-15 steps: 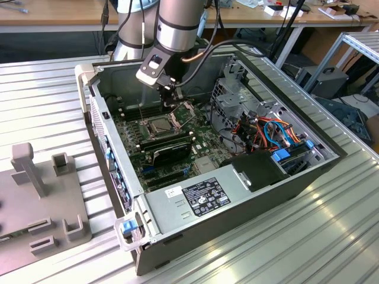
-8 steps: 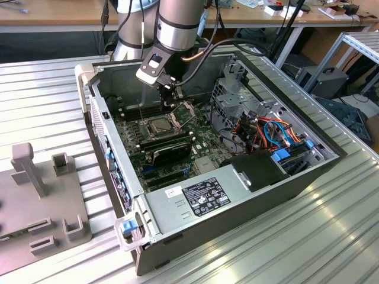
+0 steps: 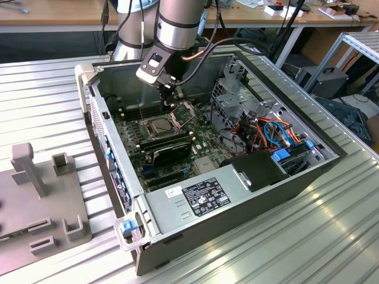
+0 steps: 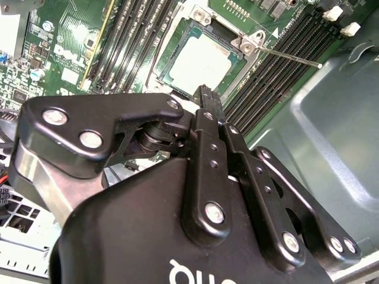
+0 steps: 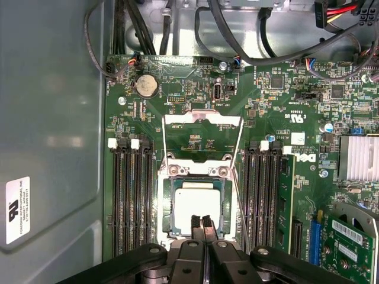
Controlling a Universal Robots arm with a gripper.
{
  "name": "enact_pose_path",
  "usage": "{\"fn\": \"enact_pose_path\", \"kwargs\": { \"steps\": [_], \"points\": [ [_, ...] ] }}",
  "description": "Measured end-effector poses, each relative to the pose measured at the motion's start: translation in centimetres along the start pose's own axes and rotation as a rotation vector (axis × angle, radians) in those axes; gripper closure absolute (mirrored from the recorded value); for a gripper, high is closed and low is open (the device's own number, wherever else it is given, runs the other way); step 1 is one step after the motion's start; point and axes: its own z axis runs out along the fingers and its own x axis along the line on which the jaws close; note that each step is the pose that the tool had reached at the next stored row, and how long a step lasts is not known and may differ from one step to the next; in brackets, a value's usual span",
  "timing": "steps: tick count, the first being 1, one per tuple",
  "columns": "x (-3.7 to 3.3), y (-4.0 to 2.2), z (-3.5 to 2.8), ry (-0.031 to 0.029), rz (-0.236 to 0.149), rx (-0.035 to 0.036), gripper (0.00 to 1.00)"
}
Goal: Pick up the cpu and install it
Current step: 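Close the cpu cover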
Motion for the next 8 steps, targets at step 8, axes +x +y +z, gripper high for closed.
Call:
{"fn": "enact_pose_path", "kwargs": {
  "steps": [8],
  "points": [
    [-0.01,0.55,-0.01,-0.0002,0.000,0.0001,0.89]
  ]
}}
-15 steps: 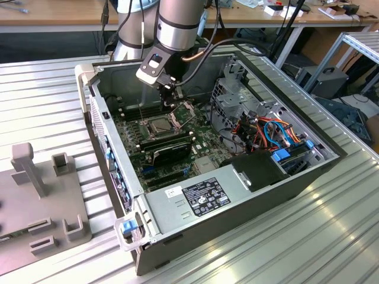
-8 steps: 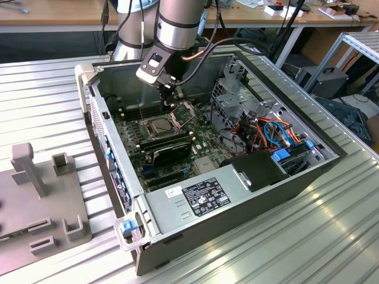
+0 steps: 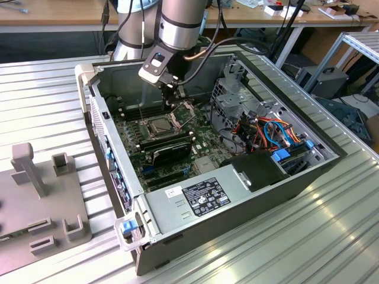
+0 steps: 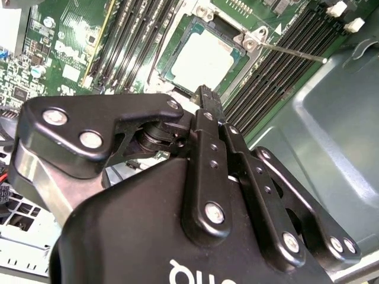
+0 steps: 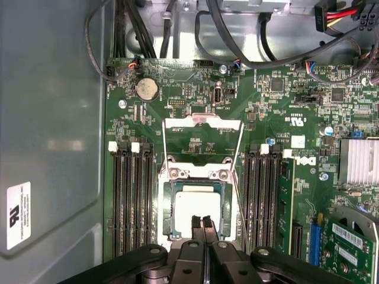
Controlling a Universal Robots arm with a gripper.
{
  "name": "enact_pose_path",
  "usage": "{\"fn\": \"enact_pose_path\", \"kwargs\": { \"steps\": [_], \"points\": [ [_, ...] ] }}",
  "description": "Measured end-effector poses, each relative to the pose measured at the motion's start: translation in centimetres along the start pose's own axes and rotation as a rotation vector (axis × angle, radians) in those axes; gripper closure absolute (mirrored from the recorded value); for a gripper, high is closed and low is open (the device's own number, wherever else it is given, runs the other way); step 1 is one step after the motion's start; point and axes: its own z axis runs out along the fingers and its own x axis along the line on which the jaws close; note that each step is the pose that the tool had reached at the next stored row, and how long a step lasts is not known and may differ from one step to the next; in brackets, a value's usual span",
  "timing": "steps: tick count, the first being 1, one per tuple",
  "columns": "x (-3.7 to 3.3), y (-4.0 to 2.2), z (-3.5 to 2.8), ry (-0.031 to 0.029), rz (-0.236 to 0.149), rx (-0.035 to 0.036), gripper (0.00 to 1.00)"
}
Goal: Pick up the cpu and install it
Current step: 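Close the cpu cover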
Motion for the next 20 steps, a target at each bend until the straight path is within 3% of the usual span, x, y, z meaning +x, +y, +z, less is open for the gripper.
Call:
{"fn": "enact_pose_path", "kwargs": {
  "steps": [7,14,20],
  "points": [
    [-0.02,1.23,0.01,0.0001,0.000,-0.0001,0.89],
    [-0.03,2.06,0.02,0.0001,0.000,-0.0001,0.89],
    [-0.03,2.23,0.02,0.0000,0.000,0.0000,0.89]
  ]
}}
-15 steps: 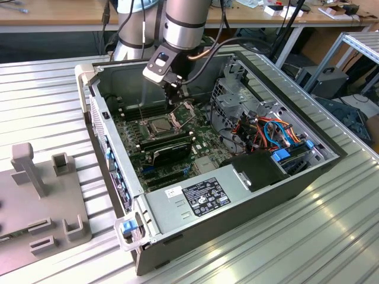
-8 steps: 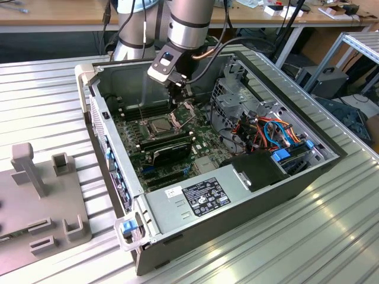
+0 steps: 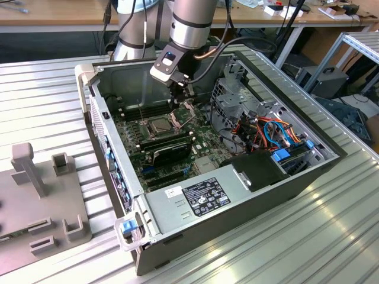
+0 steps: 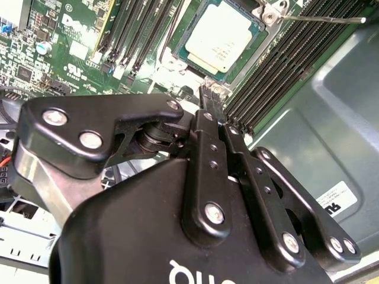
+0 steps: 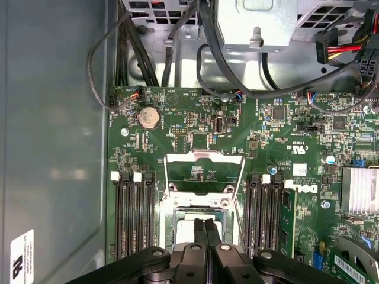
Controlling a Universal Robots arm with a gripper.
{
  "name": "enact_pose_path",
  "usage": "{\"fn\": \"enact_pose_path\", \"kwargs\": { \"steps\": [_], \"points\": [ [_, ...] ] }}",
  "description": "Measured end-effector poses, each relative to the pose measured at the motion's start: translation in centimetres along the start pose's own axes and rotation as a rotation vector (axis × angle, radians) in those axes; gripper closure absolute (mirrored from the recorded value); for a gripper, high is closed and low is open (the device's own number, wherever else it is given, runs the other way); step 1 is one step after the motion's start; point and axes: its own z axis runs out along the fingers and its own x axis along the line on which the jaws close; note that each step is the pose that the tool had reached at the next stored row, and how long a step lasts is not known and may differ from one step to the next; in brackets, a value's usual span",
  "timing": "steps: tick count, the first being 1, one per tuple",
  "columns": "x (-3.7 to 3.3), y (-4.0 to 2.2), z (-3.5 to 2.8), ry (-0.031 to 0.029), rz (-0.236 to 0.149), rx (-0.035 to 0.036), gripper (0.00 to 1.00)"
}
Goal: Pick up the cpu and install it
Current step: 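Close the cpu cover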
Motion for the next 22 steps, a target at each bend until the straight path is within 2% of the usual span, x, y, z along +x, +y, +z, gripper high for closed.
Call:
{"fn": "enact_pose_path", "kwargs": {
  "steps": [5,12,13,14,16,17,19,20,22],
  "points": [
    [-0.01,0.91,0.01,0.0001,0.000,-0.0001,0.89],
    [-0.04,2.70,0.05,-0.0001,0.000,0.0000,0.89],
    [-0.04,3.23,0.07,0.0002,0.000,-0.0001,0.89],
    [-0.04,3.48,0.07,0.0002,0.000,-0.0001,0.89],
    [-0.06,4.52,0.08,0.0002,0.000,-0.0001,0.89],
    [-0.07,4.81,0.09,0.0001,0.000,-0.0001,0.89],
    [-0.09,6.09,0.10,0.0000,0.000,0.0000,0.89],
    [-0.09,6.46,0.11,0.0001,0.000,-0.0001,0.89],
    [-0.09,6.53,0.11,0.0001,0.000,0.0000,0.89]
  ]
}}
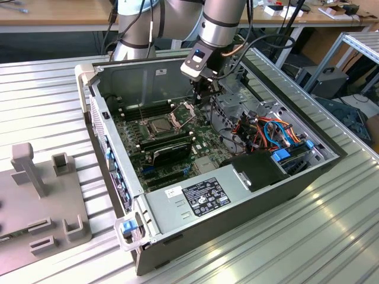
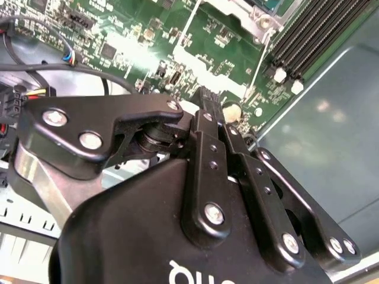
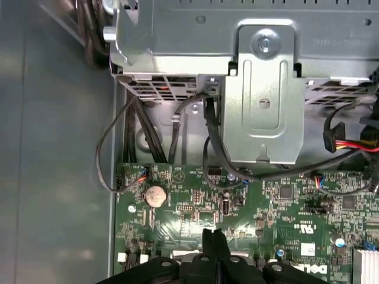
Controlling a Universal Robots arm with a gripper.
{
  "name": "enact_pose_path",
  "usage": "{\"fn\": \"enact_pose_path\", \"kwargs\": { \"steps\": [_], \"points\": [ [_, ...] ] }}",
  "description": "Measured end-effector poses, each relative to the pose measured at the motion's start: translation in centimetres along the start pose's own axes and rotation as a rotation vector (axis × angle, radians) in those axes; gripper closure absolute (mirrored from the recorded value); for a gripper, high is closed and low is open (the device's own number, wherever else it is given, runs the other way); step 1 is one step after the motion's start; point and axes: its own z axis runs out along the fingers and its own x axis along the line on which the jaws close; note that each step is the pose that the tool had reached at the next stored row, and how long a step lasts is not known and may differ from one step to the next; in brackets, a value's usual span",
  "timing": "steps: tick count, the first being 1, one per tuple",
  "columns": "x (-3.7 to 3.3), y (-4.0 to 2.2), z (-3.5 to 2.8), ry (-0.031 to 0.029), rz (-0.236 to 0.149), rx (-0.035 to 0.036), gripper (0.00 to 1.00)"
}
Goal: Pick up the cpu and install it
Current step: 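Close the cpu cover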
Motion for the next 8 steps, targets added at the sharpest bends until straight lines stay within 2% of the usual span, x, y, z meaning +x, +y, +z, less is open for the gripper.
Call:
{"fn": "enact_pose_path", "kwargs": {
  "steps": [3,8],
  "points": [
    [-0.01,0.05,0.01,-0.0001,0.000,0.0000,0.89],
    [-0.01,0.48,0.08,-0.0002,0.000,0.0001,0.89]
  ]
}}
